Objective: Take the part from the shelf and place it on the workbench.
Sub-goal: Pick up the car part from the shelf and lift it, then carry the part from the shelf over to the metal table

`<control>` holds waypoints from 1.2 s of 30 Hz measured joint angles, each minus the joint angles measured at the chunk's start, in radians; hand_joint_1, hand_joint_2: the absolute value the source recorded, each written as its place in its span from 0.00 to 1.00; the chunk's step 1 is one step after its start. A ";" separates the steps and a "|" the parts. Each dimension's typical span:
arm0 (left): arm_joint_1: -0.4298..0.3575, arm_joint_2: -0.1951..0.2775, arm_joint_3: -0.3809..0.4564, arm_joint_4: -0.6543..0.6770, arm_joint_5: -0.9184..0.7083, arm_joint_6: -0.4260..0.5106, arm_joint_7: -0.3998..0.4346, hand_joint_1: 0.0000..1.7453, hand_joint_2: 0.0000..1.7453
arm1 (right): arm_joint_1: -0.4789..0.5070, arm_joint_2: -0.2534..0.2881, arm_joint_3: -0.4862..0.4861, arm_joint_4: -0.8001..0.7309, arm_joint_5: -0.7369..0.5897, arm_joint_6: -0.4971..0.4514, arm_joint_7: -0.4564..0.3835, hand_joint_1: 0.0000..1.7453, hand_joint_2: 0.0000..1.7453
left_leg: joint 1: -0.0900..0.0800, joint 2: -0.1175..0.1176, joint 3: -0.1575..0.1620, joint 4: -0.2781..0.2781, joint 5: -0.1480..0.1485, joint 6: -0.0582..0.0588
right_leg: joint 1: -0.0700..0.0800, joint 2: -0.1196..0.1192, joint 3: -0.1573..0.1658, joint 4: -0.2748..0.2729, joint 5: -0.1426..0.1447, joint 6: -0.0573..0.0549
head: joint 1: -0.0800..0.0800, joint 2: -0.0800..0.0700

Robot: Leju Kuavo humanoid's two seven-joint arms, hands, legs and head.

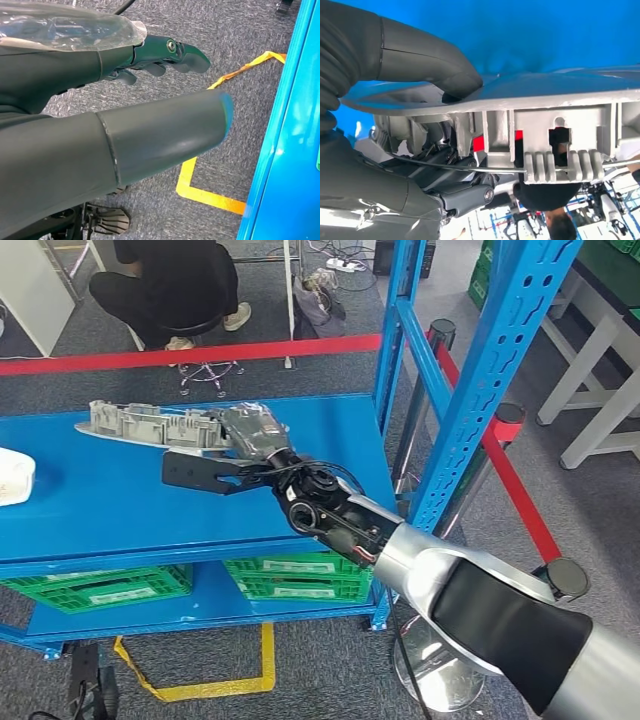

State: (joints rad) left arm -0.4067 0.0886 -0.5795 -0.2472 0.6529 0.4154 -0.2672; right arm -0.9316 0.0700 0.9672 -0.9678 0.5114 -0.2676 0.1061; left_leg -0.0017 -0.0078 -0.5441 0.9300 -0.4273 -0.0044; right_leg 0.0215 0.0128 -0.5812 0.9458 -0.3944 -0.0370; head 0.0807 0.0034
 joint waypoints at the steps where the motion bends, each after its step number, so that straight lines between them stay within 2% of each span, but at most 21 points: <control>1: 0.000 0.000 0.000 0.000 0.001 0.000 0.000 0.00 0.00 | 0.000 -0.002 -0.002 -0.007 -0.025 0.008 -0.002 1.00 1.00 | 0.000 0.000 0.000 0.000 0.000 0.000 | 0.000 0.000 0.000 0.000 0.000 0.000 | 0.000 0.000; 7: 0.002 0.002 0.000 0.000 0.010 0.001 -0.005 0.00 0.00 | -0.002 -0.016 -0.017 -0.051 -0.167 0.055 -0.012 1.00 1.00 | 0.000 0.000 0.000 0.000 0.000 0.000 | 0.000 0.000 0.000 0.000 0.000 0.000 | 0.000 0.000; 28: 0.016 0.005 0.000 0.000 0.023 -0.005 -0.008 0.00 0.00 | -0.003 -0.043 -0.020 -0.087 -0.228 0.055 -0.028 1.00 1.00 | 0.000 0.000 0.000 0.000 0.000 0.000 | 0.000 0.000 0.000 0.000 0.000 0.000 | 0.000 0.000; 36: 0.014 0.012 0.000 0.000 0.025 -0.005 -0.024 0.00 0.00 | 0.000 -0.055 -0.023 -0.127 -0.352 0.071 -0.038 1.00 1.00 | 0.000 0.000 0.000 0.000 0.000 0.000 | 0.000 0.000 0.000 0.000 0.000 0.000 | 0.000 0.000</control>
State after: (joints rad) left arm -0.3930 0.1007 -0.5798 -0.2472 0.6780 0.4101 -0.2914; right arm -0.9318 0.0152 0.9439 -1.0952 0.1589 -0.1968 0.0678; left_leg -0.0017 -0.0075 -0.5440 0.9300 -0.4273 -0.0044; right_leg 0.0215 0.0133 -0.5812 0.9458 -0.3943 -0.0371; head 0.0806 0.0034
